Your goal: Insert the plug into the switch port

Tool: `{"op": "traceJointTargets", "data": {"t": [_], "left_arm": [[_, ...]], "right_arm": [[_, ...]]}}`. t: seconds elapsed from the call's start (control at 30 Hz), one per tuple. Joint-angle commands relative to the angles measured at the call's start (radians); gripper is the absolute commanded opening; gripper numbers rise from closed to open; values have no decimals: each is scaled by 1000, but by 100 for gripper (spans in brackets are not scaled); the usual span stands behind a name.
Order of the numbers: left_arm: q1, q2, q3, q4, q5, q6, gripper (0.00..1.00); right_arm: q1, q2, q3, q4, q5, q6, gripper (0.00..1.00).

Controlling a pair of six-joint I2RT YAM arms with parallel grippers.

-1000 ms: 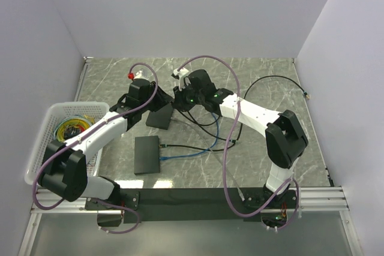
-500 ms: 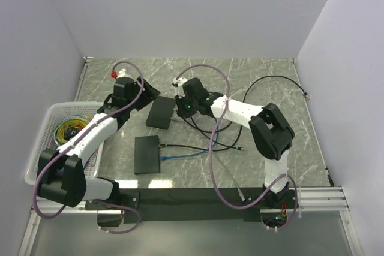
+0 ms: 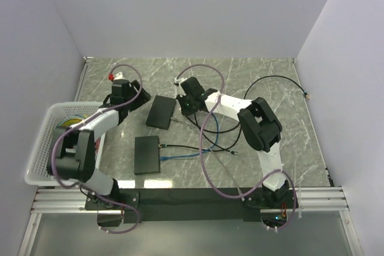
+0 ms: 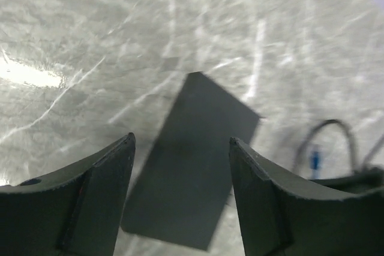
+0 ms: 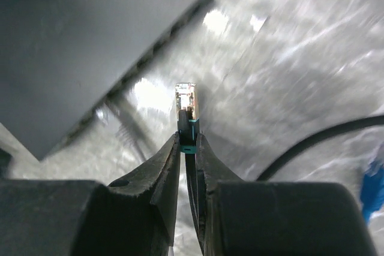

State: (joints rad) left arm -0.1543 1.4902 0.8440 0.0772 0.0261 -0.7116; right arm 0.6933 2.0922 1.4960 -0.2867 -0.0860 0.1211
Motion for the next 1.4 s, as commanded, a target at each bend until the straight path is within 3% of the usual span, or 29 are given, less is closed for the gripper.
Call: {"op": "traceJointTargets", "data": {"t": [0.0, 0.57, 0.77, 1.37], "left_arm": [[5, 96, 41, 97, 29, 54, 68], [2, 398, 208, 147, 202, 75, 65], [-34, 438, 247, 151, 256, 92, 64], [-70, 463, 303, 76, 204, 81, 62]], "right_arm": [[-9, 23, 75, -2, 19, -8, 0], [32, 32, 61, 57, -57, -11, 0], [41, 25, 53, 58, -64, -14, 0], [71, -4, 6, 11, -15, -37, 0]]}}
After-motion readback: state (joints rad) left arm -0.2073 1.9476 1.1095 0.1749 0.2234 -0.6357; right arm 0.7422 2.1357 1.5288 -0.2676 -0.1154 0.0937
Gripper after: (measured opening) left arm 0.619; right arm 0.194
